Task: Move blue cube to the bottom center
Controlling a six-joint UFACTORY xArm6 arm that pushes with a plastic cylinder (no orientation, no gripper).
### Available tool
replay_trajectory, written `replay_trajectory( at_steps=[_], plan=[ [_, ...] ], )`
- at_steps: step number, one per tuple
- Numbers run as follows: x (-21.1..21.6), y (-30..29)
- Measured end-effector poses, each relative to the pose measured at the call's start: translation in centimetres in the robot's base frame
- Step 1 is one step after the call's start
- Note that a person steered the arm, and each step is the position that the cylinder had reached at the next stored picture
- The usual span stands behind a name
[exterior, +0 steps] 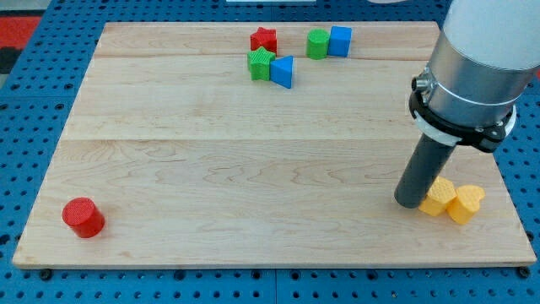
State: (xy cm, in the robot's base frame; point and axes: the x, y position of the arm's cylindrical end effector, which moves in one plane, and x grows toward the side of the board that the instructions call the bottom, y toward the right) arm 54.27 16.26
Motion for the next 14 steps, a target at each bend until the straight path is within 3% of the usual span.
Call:
replay_trajectory(
  at_steps=[1,2,3,6,7,10,14],
  plan=[
    [-1.3,-0.9],
    [-6.6,-3.0],
    [-12.0,0.3],
    [-32.4,2.9],
    [-35.1,-1.1],
    [-33.0,-5.0],
    [-24.3,-6.1]
  ],
)
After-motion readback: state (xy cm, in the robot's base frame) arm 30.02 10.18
